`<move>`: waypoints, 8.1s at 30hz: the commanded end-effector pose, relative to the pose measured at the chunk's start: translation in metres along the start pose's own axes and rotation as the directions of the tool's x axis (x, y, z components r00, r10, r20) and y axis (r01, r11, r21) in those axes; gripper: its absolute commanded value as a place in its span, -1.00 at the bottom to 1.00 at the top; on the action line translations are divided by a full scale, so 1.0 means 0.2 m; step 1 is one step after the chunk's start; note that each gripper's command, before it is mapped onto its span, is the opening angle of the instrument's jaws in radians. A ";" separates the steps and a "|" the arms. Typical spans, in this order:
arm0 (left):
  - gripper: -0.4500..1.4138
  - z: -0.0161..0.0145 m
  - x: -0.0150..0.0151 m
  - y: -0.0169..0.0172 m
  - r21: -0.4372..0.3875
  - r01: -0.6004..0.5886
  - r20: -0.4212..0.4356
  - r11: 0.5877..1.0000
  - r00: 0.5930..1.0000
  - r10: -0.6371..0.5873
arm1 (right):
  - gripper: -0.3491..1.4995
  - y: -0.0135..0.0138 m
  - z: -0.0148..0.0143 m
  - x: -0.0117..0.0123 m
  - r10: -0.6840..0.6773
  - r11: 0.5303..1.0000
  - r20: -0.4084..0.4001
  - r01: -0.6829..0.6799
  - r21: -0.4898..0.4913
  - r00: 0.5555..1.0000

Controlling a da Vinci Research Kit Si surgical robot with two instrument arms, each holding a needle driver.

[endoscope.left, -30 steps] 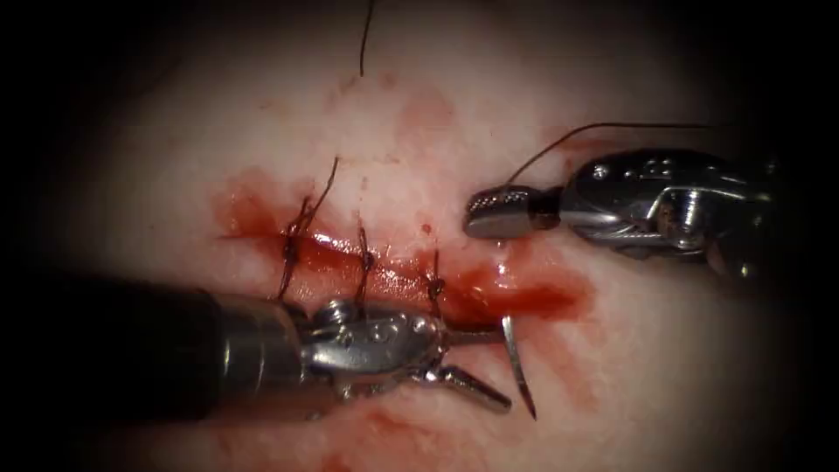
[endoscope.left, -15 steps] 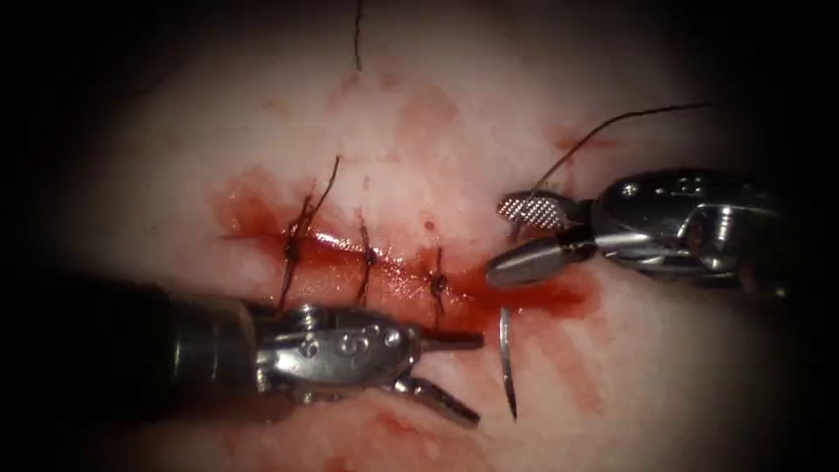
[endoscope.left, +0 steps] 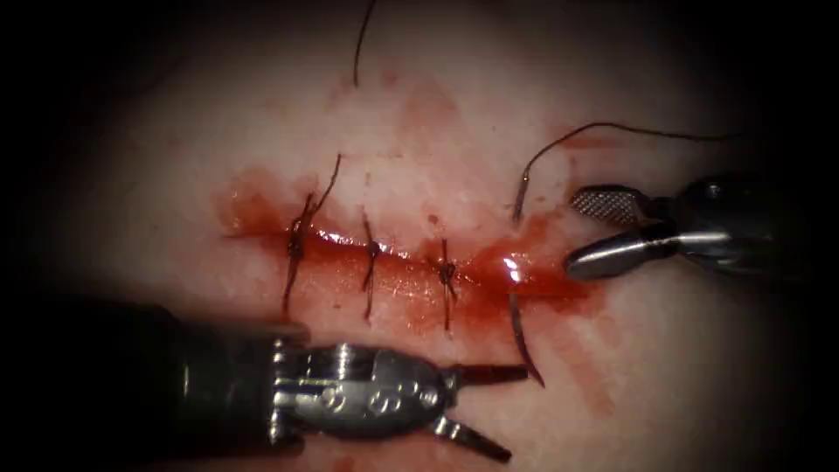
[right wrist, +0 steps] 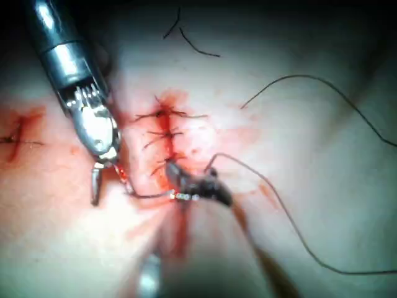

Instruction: Wound Closure

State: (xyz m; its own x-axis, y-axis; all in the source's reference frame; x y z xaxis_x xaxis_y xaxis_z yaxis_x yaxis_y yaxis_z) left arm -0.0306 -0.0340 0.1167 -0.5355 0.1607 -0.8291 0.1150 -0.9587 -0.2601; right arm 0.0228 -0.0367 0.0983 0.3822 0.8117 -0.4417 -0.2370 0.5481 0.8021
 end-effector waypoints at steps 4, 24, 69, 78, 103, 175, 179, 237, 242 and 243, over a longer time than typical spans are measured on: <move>0.08 0.002 -0.004 -0.007 0.062 -0.020 0.028 0.998 0.999 0.018 | 0.60 0.001 0.007 -0.003 -0.006 1.000 -0.003 0.006 -0.004 1.000; 0.06 0.012 -0.011 -0.014 0.097 -0.033 -0.053 0.995 0.998 0.038 | 0.56 0.007 0.013 -0.008 -0.013 1.000 -0.003 0.013 -0.009 1.000; -1.00 -0.011 0.038 0.009 -0.085 0.095 -0.271 0.992 0.956 -0.115 | 0.51 0.004 0.004 -0.017 0.007 1.000 -0.019 -0.008 -0.005 1.000; -1.00 -0.028 0.044 -0.003 0.087 -0.131 -0.167 0.987 0.975 0.144 | 0.43 -0.009 0.001 -0.020 0.044 0.998 -0.081 -0.041 0.040 0.996; -1.00 -0.016 0.030 -0.016 0.167 -0.344 -0.026 0.924 0.935 0.353 | 0.00 -0.008 0.004 -0.006 0.452 0.871 -0.207 -0.380 0.311 0.868; -1.00 0.001 -0.014 -0.058 -0.050 0.458 0.264 0.887 0.863 -0.431 | -1.00 0.006 -0.006 -0.002 0.027 0.999 -0.477 -0.041 -0.019 0.879; -1.00 0.003 -0.020 -0.059 -0.043 0.452 0.289 0.891 0.859 -0.422 | -1.00 0.005 -0.006 -0.002 -0.003 0.999 -0.479 -0.019 -0.039 0.878; -1.00 0.002 -0.016 -0.060 -0.301 0.478 0.489 0.825 0.820 -0.297 | -1.00 0.027 0.015 0.001 -0.520 0.822 -0.301 0.373 -0.430 0.799; -1.00 -0.001 -0.013 -0.060 -0.311 0.477 0.481 0.822 0.825 -0.297 | -1.00 0.019 0.020 0.000 -0.567 0.806 -0.281 0.451 -0.384 0.774; -1.00 -0.001 -0.013 -0.060 -0.312 0.477 0.481 0.822 0.825 -0.296 | -1.00 0.017 0.021 0.000 -0.568 0.808 -0.284 0.457 -0.371 0.773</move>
State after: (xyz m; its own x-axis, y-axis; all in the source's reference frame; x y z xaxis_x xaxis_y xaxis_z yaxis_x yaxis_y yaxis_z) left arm -0.0300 -0.0229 0.1215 -0.8786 0.3037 -0.3686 0.1000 -0.6376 -0.7638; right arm 0.0248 -0.0355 0.1024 0.1799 0.3686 -0.9120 -0.3478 0.8911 0.2915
